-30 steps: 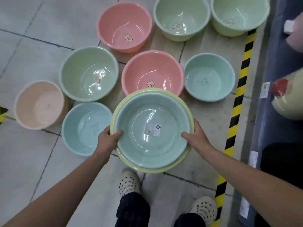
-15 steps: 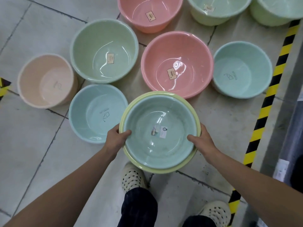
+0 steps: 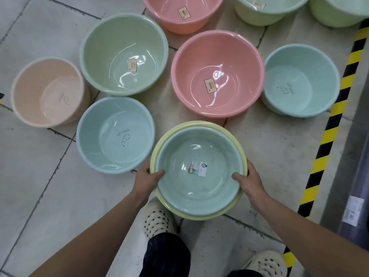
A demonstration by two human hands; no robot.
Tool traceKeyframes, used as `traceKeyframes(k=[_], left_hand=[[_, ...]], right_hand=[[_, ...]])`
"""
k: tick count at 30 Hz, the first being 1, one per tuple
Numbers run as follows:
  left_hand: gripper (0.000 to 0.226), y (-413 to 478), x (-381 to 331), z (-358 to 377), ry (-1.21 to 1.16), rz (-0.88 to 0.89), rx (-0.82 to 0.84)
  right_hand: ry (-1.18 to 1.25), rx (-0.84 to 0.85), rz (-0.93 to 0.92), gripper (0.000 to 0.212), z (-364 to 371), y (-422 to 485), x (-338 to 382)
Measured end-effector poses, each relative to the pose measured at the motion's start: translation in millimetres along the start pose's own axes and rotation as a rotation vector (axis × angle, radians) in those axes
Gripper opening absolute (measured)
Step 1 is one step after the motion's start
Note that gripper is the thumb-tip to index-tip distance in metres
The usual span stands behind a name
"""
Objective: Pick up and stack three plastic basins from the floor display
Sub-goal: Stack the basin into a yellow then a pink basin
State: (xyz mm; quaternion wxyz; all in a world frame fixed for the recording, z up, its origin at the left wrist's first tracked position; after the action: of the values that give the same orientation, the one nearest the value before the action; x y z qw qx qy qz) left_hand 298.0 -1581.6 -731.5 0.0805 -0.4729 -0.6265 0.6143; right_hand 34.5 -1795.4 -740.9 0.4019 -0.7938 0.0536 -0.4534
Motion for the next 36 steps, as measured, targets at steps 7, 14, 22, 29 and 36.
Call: traceKeyframes(k=[7,14,22,29,36], left_hand=[[0.037,17.4,18.5,2.8,-0.045,-0.009,0.002],[0.051,24.0,18.9,4.7,-0.064,-0.081,0.078],[0.029,5.7,-6.9,-5.1,-0.083,-0.121,0.041],[0.021,-53.8,-53.1,-61.0,-0.146,-0.097,-0.007],[0.022,-118.1,-109.3,-155.4,-0.273,-0.091,-0.082]], right_hand=[[0.037,-0.027,-0.016,0.065,7.8,5.3,-15.4],[0.034,-0.017,-0.012,0.066,11.4,13.7,-11.3],[-0.069,0.003,-0.067,0.060,4.2,4.0,31.6],[-0.162,0.087,-0.137,0.061,15.4,-40.9,127.5],[-0.225,0.191,-0.189,0.062,68.0,-89.6,237.7]])
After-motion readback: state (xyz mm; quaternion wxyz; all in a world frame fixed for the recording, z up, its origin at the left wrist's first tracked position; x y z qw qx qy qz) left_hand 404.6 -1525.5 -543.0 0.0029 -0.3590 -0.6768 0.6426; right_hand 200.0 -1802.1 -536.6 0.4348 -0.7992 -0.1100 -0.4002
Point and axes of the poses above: each hand's wrist, its own y-axis towards the middle knuckle, its own z-axis out of the palm, x = y × z, the point moved 6 cm from there along y, towards the middle knuckle, and after that the axes turned 9 degrees about -z, right-handed, at the moved point
